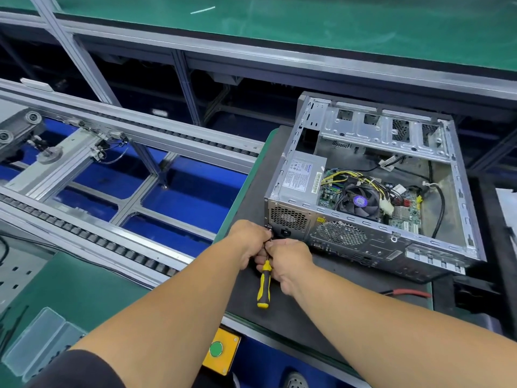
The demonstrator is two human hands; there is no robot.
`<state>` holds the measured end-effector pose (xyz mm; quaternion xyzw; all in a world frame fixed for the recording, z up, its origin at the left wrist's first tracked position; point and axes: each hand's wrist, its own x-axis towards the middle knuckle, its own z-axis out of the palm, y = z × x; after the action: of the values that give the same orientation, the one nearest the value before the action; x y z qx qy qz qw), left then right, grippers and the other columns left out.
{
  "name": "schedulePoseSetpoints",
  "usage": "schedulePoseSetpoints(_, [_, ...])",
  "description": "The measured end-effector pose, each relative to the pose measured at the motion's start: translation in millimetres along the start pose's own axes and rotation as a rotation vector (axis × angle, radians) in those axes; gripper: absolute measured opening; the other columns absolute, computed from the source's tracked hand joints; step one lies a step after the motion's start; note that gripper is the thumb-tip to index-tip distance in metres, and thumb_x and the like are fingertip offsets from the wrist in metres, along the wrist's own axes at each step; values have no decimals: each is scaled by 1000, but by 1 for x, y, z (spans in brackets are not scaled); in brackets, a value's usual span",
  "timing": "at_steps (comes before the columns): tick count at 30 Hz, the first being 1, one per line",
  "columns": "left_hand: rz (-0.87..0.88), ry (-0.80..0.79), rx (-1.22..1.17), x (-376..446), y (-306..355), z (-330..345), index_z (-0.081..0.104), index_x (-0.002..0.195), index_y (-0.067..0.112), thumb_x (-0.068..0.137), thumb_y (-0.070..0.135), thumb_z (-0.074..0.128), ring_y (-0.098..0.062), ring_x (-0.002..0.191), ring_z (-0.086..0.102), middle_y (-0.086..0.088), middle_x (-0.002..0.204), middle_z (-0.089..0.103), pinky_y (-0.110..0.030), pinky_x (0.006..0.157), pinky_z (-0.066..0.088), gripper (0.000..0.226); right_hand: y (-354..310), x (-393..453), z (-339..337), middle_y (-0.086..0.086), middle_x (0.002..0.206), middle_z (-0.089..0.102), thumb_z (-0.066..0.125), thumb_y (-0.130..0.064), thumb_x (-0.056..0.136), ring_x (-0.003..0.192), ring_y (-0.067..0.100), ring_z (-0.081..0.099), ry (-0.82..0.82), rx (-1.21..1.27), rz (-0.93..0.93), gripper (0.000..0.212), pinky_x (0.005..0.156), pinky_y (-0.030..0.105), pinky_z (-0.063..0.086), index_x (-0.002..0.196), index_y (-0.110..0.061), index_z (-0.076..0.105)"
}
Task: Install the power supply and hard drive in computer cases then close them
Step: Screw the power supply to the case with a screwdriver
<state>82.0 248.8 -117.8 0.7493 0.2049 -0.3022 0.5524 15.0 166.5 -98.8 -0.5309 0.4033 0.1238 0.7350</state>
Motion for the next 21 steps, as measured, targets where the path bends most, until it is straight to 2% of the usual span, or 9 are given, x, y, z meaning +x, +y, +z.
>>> schedulePoseSetpoints(3, [30, -15, 78, -5, 5, -1, 67, 85, 2, 96, 11, 61, -22, 44, 45, -14, 59, 56, -30, 51, 40, 15, -1, 2, 2, 14, 58, 57, 48, 5, 100, 44, 24, 55, -15, 15, 20, 24, 48, 34, 53, 82, 1, 63])
schedulePoseSetpoints(5, [68, 0, 131, -9, 7, -3, 65, 79, 5, 96, 9, 59, -22, 45, 50, -11, 58, 58, -32, 53, 44, 18, -2, 4, 4, 13, 58, 59, 46, 4, 101, 43, 23, 57, -27, 38, 47, 26, 49, 36, 55, 83, -2, 63])
schedulePoseSetpoints(7, [84, 35, 86, -18, 5, -8, 66, 76, 6, 92, 6, 59, -23, 47, 55, -13, 62, 61, -32, 53, 49, 17, -2, 4, 7, 10, 55, 64, 45, 1, 104, 43, 21, 62, -56, 61, 82, 24, 52, 35, 57, 90, -4, 63])
schedulePoseSetpoints(9, [105, 101, 19, -30, -4, -15, 67, 76, 6, 93, 6, 57, -21, 48, 59, -11, 63, 65, -28, 52, 49, 19, -2, 3, 10, 8, 57, 68, 45, -3, 107, 49, 21, 66, -89, 100, 118, 19, 61, 39, 59, 99, -6, 62])
schedulePoseSetpoints(10, [123, 169, 29, -36, -11, -19, 69, 79, 8, 95, 9, 56, -17, 53, 62, -5, 66, 69, -24, 53, 48, 20, -2, 4, 10, 9, 60, 70, 45, -5, 107, 53, 23, 68, -99, 118, 133, 17, 67, 41, 59, 103, -6, 61])
schedulePoseSetpoints(12, [153, 314, 137, -50, -30, -29, 71, 85, 15, 98, 20, 57, -14, 72, 64, -1, 80, 71, -26, 59, 47, 19, -2, 6, 10, 10, 67, 73, 44, -6, 108, 62, 25, 72, -114, 148, 156, 16, 72, 43, 59, 107, -6, 60])
schedulePoseSetpoints(14, [138, 353, 205, -66, -47, -37, 69, 87, 18, 100, 33, 55, -18, 78, 62, -1, 84, 68, -30, 66, 48, 24, -2, 7, 9, 10, 69, 75, 40, -7, 109, 63, 25, 74, -133, 186, 171, 20, 71, 43, 59, 109, -6, 60])
schedulePoseSetpoints(18, [27, 116, 171, -98, -70, -41, 69, 82, 11, 101, 57, 47, -14, 64, 51, 3, 70, 59, -29, 60, 39, 55, 2, 6, 7, 11, 69, 75, 37, -7, 111, 62, 25, 74, -170, 292, 203, 22, 68, 45, 58, 109, -6, 58])
schedulePoseSetpoints(21, [-112, -41, -13, -110, -74, -40, 77, 92, 8, 103, 56, 46, -11, 47, 34, 2, 57, 45, -23, 46, 28, 58, 3, 8, 6, 14, 74, 75, 36, -7, 111, 67, 28, 75, -195, 361, 220, 23, 73, 48, 57, 106, -5, 59])
